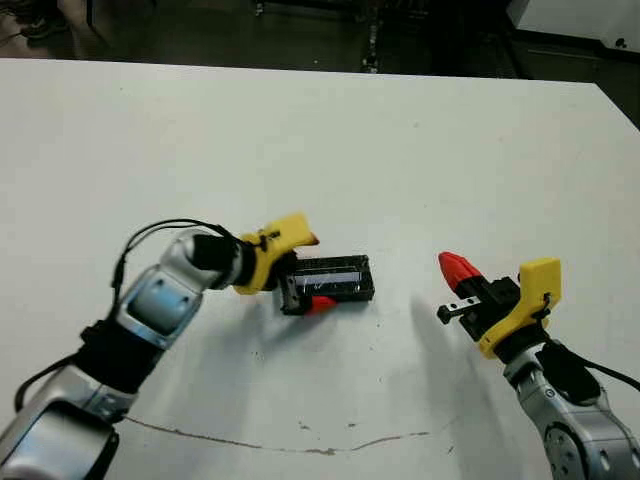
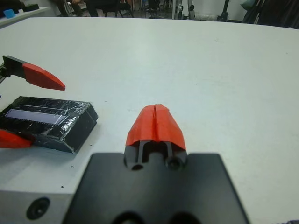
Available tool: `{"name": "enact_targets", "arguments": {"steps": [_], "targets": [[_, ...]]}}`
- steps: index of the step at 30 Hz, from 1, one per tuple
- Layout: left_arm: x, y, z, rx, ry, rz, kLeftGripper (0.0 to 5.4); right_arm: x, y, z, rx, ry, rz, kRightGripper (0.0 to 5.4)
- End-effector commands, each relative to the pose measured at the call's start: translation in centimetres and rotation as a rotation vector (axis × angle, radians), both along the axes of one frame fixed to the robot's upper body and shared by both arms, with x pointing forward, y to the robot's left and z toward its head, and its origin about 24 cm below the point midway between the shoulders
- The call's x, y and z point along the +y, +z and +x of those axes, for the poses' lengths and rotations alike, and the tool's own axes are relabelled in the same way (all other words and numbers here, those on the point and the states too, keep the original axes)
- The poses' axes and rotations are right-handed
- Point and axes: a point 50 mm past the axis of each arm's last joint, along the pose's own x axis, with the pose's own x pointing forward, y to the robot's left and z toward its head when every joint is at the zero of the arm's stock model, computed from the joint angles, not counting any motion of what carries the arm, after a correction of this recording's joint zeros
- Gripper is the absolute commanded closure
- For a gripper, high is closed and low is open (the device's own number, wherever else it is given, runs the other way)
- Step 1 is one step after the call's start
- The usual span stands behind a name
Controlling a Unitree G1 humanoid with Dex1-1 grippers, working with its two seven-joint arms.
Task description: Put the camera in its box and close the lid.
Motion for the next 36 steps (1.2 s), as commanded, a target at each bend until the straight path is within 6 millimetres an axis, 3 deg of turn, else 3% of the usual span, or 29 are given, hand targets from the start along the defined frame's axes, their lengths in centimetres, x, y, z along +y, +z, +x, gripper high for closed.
{"name": "enact_targets", "arguments": {"steps": [1,3,6,11,19,26,32,36], "targets": [[3.3,2.0,1.1,-0.124,0.122,-0.001,0.02,-0.2,-0.2,-0.1,0.003,0.002,-0.016,5.40],[3.3,2.0,1.1,-0.124,0.122,-0.001,0.02,-0.2,-0.2,-0.1,0.003,0.002,-0.016,5.40],[6.0,4.0,1.7,-0.188,0.225,-0.047,0.02,-0.2,-0.2,-0.1,0.007,0.005,-0.016,5.40],[8.5,6.1,1.7,-0.191,0.290,-0.063,0.02,-0.2,-0.2,-0.1,0.006,0.011,-0.012,5.40],[11.0,9.6,0.0,-0.146,0.219,-0.064,0.02,-0.2,-0.3,-0.1,0.008,0.015,-0.010,5.40],[10.9,10.3,-1.3,-0.081,0.158,-0.164,0.02,-0.2,-0.2,0.0,0.006,0.016,-0.026,5.40],[9.0,9.4,-1.9,-0.134,0.448,-0.538,0.18,-0.2,-0.3,0.0,0.006,0.016,-0.013,5.40],[6.7,8.8,-2.6,-0.176,0.489,-0.711,0.65,-0.2,-0.3,0.1,0.000,0.018,-0.023,5.40]]}}
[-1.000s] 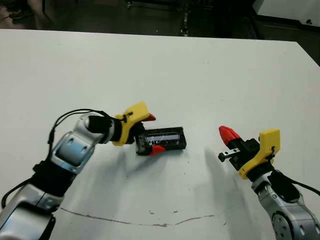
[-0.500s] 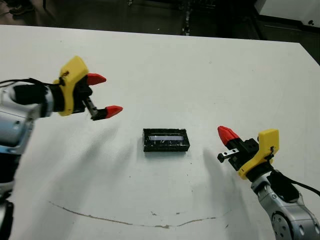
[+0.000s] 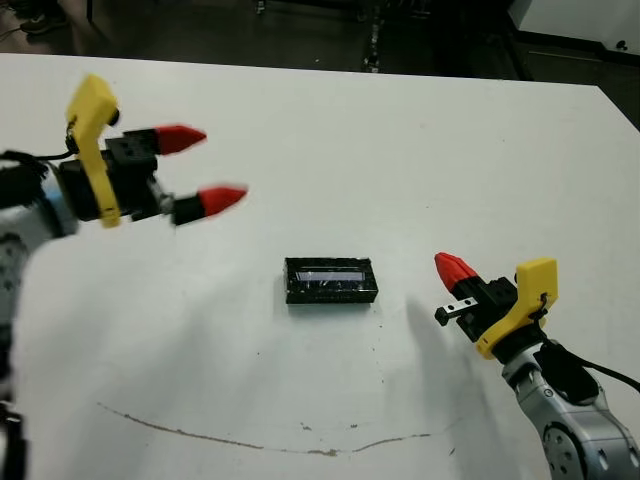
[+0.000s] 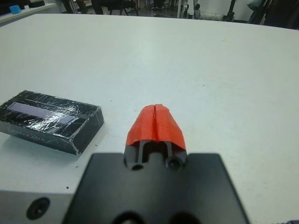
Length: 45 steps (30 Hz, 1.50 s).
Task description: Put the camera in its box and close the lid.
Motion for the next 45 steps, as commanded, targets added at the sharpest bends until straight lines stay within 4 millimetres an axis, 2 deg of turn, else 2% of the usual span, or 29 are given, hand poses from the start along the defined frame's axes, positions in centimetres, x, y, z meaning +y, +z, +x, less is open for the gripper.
{"name": "enact_targets", "arguments": {"steps": [1,7,14,25,32,45], "targets": [[-1.5,-0.6,-0.7,-0.037,0.022,-0.102,0.82,-0.3,-0.1,0.1,-0.002,-0.002,-0.020,5.40],[-4.5,-2.4,-1.2,0.000,0.021,-0.171,1.71,-0.2,-0.3,0.1,0.005,-0.007,-0.005,5.40],[-8.1,-5.0,-1.4,0.140,0.029,-0.191,2.69,-0.1,-0.2,0.1,0.011,-0.003,-0.005,5.40],[-11.3,-7.8,-2.1,0.304,-0.001,-0.129,4.29,0.0,-0.4,0.1,0.003,0.002,-0.009,5.40],[-12.3,-10.4,-2.4,0.465,-0.019,-0.088,5.37,0.0,-0.4,0.1,0.003,-0.003,-0.037,5.40],[-11.7,-16.2,-2.8,0.633,0.129,0.109,5.37,0.0,-0.5,0.0,0.020,-0.003,-0.004,5.40]]}}
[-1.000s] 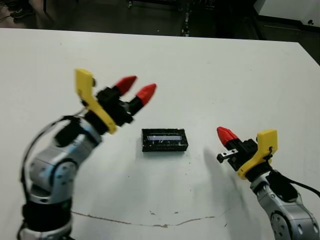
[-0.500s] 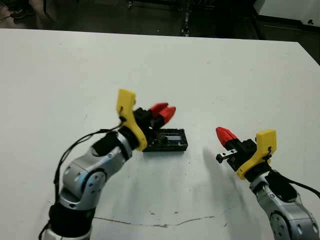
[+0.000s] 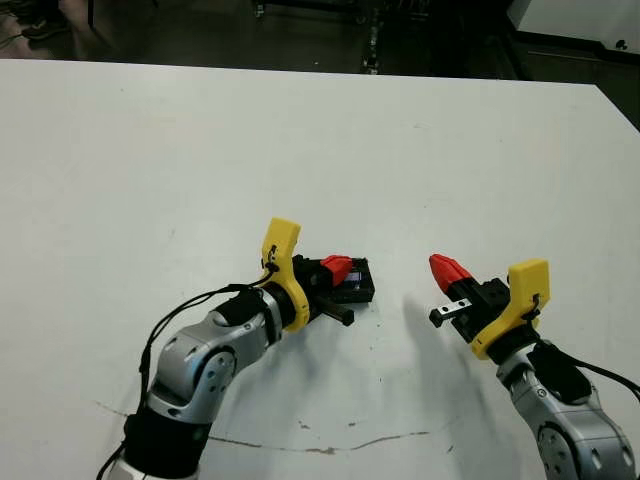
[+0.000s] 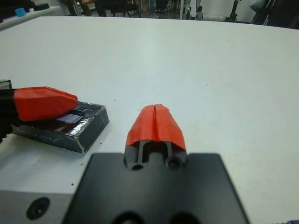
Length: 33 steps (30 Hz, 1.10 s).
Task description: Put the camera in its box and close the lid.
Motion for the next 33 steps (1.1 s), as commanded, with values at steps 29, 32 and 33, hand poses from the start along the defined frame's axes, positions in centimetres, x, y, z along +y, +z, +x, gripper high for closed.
{"name": "enact_targets", "arguments": {"steps": [29,32,33], "targets": [[7.7,3.9,-1.4,-0.180,0.116,-0.103,5.37,-0.3,0.2,0.0,0.009,-0.029,0.029,5.40],[9.6,5.6,-1.1,-0.279,0.212,-0.132,5.37,-0.3,0.1,0.0,0.010,-0.038,0.025,5.40],[10.5,6.3,-1.0,-0.320,0.260,-0.116,5.37,-0.3,0.2,0.0,0.012,-0.040,0.022,5.40]]}}
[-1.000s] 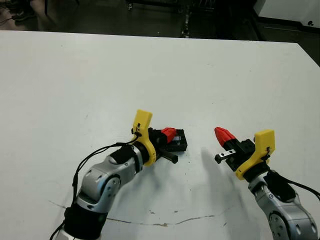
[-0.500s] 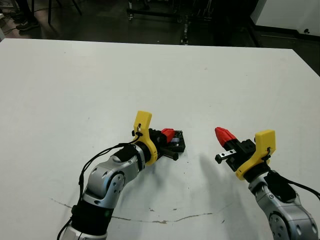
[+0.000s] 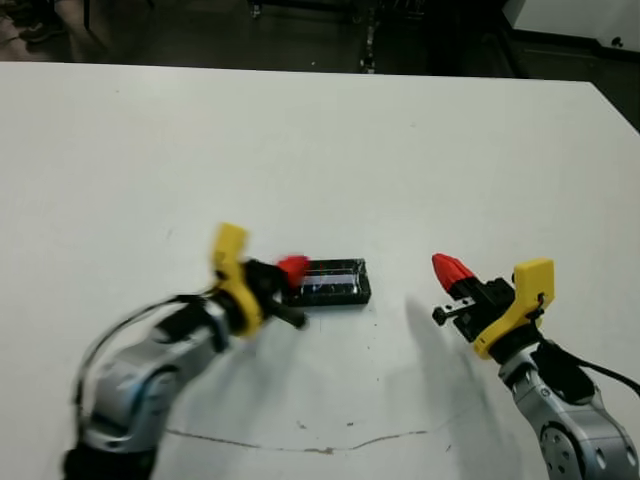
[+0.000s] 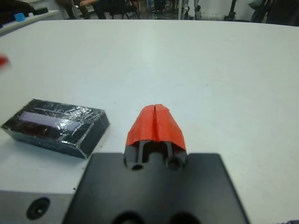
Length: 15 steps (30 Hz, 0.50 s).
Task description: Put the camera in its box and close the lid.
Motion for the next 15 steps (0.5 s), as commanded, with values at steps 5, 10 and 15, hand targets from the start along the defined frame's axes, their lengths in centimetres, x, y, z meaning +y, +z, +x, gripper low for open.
{"name": "enact_targets", "arguments": {"steps": [5,10,15], "targets": [[4.1,2.7,0.8,-0.229,0.266,0.041,5.37,-0.3,0.2,0.1,0.000,-0.035,-0.002,5.40],[4.6,2.6,1.1,-0.309,0.341,-0.014,5.37,-0.5,1.1,0.5,-0.058,-0.096,0.025,5.40],[4.6,1.0,1.0,-0.410,0.486,0.012,5.37,-0.8,2.2,0.8,-0.160,-0.222,0.020,5.40]]}}
